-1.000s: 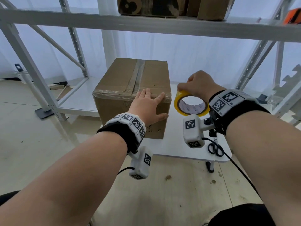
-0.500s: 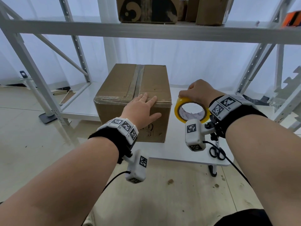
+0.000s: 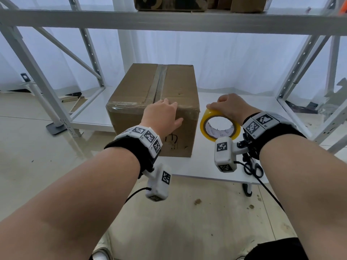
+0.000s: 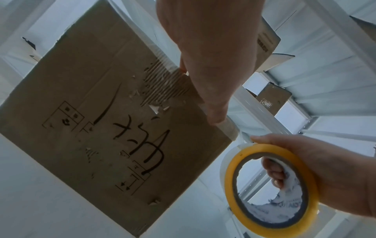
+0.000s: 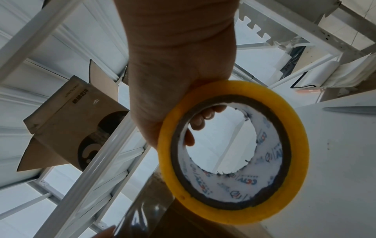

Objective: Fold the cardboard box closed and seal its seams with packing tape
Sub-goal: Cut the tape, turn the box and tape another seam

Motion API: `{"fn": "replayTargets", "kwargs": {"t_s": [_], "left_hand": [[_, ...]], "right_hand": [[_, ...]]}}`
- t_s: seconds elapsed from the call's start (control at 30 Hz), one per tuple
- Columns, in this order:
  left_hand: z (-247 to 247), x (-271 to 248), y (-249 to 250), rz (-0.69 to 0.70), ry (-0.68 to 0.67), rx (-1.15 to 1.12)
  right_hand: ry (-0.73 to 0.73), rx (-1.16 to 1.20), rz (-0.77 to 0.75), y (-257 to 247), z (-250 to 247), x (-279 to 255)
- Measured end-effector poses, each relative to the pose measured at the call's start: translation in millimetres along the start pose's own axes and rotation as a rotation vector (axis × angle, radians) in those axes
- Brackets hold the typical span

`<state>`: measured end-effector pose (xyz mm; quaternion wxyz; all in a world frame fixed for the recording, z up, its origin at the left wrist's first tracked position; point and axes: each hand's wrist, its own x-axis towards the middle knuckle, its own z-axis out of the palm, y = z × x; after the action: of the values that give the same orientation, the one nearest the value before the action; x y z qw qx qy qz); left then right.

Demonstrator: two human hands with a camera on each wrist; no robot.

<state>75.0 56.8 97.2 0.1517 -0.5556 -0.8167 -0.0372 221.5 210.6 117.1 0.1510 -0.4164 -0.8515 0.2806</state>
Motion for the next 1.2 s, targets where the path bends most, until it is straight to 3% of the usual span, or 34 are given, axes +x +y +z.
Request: {"fn": "replayTargets", "kwargs": {"t_s": [0.1,0.17,0.23,0.33,0.53,0.8,0.97,1.1,1.2], "left_hand": [[4.5,3.3,0.6,0.04,-0.002,-0.046],[8.9,2.9,1.7,0.031,-0.004,-0.078],[12.0,3.0,2.8,0.028,-0.003,-0.084],[12.4,2.8,0.3,0.054,-0.005,-0.101],[8.2,-19.8,-48.5,0.054,-0.022,-0.09],[1.8,-51.0,-119.4,-0.167,-0.036,-0.099],[5.0,-42.2,-97.9,-0.229,-0.012,-0.09],[11.5,-20.7,-39.5,-0.028,-0.025,-0.104],[8.6,-8.4,-23.2,-0.009,0.022,-0.151]], "right_hand": [[-0.03,-0.092,-0.015,2.9,2.7,4.7],[0.063,-0.154,-0.067,1.0,5.5,1.1],[0.229,-0.19,-0.257,-8.4,11.5,-6.3],[0.168,-0.397,-0.563,-32.4,31.9,-18.6],[0.081,-0.519,-0.455,-45.6,40.5,-23.4],[0.092,-0.462,-0.379,-53.4,42.2,-27.3],[0.053,-0.437,-0.382,-53.3,38.5,-28.8],[0.033,-0.427,-0.372,-54.4,38.0,-26.7],[0.045,-0.447,-0.353,-52.3,34.6,-25.1]]}}
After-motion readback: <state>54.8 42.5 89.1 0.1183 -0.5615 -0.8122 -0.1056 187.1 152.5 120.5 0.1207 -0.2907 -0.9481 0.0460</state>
